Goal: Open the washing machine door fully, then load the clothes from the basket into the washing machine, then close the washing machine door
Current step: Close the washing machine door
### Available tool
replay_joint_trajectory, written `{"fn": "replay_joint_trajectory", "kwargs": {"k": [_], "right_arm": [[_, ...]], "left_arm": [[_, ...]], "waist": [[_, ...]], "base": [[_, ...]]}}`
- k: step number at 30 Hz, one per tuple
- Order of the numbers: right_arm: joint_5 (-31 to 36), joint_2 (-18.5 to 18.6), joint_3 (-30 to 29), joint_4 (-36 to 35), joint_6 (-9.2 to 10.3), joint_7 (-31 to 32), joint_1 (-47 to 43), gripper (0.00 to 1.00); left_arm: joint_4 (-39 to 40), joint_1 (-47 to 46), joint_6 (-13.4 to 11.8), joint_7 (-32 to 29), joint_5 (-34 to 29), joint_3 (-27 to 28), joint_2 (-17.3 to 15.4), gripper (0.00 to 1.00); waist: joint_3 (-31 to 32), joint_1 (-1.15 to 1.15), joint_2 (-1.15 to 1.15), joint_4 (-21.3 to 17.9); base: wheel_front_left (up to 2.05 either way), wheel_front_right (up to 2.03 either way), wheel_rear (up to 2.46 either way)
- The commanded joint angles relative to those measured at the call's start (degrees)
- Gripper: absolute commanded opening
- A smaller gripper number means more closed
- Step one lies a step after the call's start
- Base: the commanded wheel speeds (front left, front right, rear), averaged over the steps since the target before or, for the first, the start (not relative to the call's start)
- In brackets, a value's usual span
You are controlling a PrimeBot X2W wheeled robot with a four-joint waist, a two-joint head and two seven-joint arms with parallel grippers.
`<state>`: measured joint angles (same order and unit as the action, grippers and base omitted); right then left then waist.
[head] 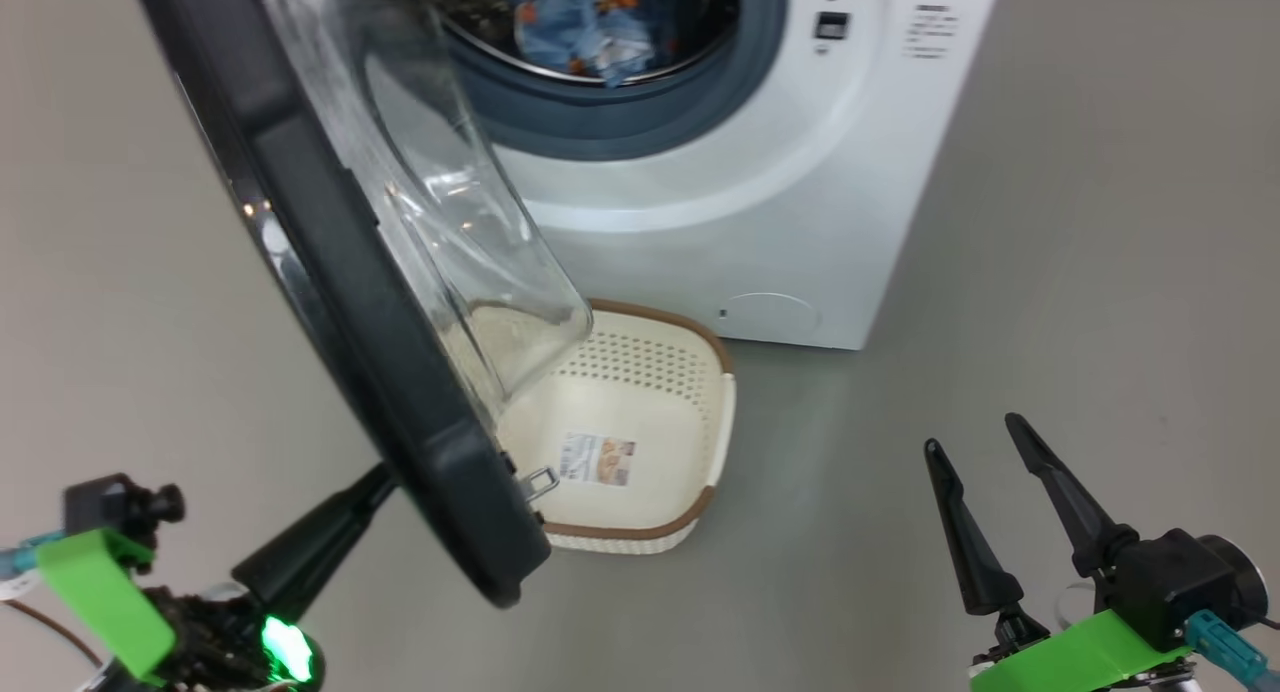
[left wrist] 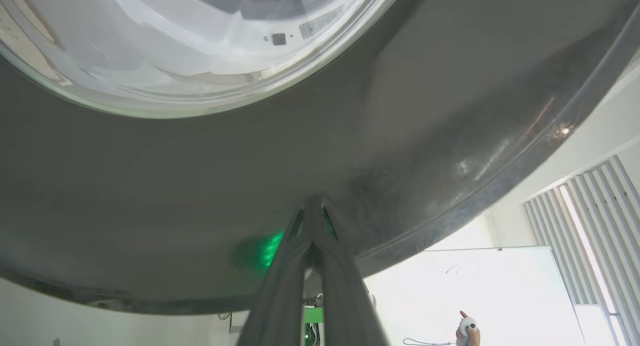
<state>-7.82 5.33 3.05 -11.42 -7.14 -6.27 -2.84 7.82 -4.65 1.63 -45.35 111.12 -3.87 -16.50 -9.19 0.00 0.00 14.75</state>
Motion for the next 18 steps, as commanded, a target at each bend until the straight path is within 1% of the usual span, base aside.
{"fn": "replay_joint_trajectory", "kwargs": {"k": [1,8,18], "right_arm": [[-0.7,-0.22,1.74,-0.93,-0.35,-0.68,0.66,1.0],[-1.0,-0.72,2.08,0.53,-0.35,-1.69,0.87,1.0],[-1.3,-1.29,2.72,1.88,-0.35,-2.59,1.73,1.0]], "left_arm": [[0.98,-1.9,-0.48,-0.62,0.04,1.25,-0.75,0.0],[-1.72,-4.3,-0.65,0.07,-0.37,0.63,0.63,0.0],[-9.71,-10.76,-0.11,1.74,-2.22,0.15,2.36,0.0]], "waist": [[1.04,0.0,0.0,-3.95],[1.82,0.0,0.0,-8.34],[1.43,0.0,0.0,-14.89]], "base": [[0.0,0.0,0.0],[0.0,0.0,0.0],[0.0,0.0,0.0]]}}
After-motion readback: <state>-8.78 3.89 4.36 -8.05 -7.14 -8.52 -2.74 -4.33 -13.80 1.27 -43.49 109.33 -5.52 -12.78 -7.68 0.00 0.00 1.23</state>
